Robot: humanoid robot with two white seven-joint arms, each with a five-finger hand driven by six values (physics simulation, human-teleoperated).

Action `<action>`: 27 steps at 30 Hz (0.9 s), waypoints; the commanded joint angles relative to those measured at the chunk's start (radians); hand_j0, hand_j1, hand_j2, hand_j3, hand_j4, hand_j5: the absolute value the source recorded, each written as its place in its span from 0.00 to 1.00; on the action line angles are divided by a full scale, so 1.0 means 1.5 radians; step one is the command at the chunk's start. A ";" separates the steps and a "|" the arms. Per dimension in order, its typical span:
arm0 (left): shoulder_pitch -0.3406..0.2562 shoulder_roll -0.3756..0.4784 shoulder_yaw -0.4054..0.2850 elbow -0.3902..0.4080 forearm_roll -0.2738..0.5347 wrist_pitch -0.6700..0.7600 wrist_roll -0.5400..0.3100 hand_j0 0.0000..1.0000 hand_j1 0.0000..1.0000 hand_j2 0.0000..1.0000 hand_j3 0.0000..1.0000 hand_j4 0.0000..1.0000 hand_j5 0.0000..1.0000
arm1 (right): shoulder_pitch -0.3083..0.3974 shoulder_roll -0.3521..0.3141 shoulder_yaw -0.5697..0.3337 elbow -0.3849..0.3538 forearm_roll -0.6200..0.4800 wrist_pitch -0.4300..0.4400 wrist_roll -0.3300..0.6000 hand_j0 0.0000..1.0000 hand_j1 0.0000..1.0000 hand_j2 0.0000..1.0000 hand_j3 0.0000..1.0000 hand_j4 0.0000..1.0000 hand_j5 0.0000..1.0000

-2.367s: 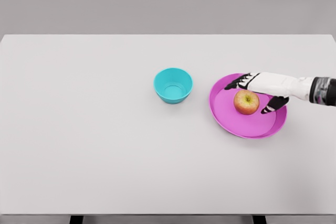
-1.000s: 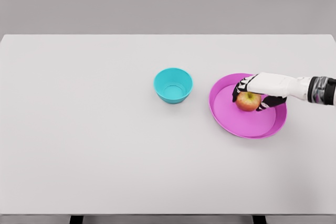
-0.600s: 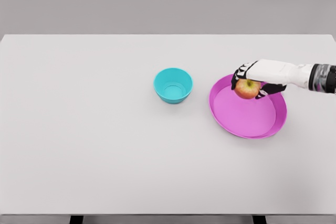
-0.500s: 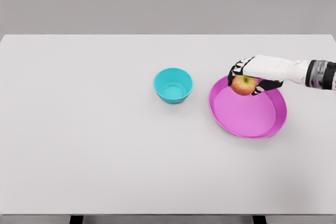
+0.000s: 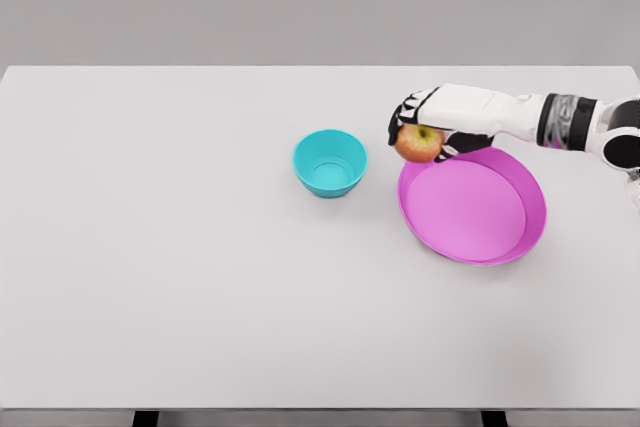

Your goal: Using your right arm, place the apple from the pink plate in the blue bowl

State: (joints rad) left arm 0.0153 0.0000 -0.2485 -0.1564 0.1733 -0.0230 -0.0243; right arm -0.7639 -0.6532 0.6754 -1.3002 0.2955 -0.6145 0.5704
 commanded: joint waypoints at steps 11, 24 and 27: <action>0.000 0.000 0.000 0.000 0.000 0.000 0.000 1.00 1.00 1.00 1.00 1.00 1.00 | -0.028 0.086 0.010 0.024 0.029 0.002 0.001 0.45 0.45 0.45 0.45 0.45 0.45; 0.000 0.000 0.000 0.000 0.000 0.000 0.000 1.00 1.00 1.00 1.00 1.00 1.00 | -0.058 0.179 0.040 0.114 0.078 0.002 0.000 0.46 0.46 0.46 0.46 0.46 0.46; 0.000 0.000 0.000 0.000 0.000 0.000 0.000 1.00 1.00 1.00 1.00 1.00 1.00 | -0.059 0.187 0.040 0.120 0.082 0.002 0.000 0.46 0.46 0.46 0.46 0.46 0.46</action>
State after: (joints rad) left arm 0.0153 0.0000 -0.2485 -0.1564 0.1733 -0.0230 -0.0241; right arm -0.8529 -0.3845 0.7328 -1.1323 0.4213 -0.6147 0.5698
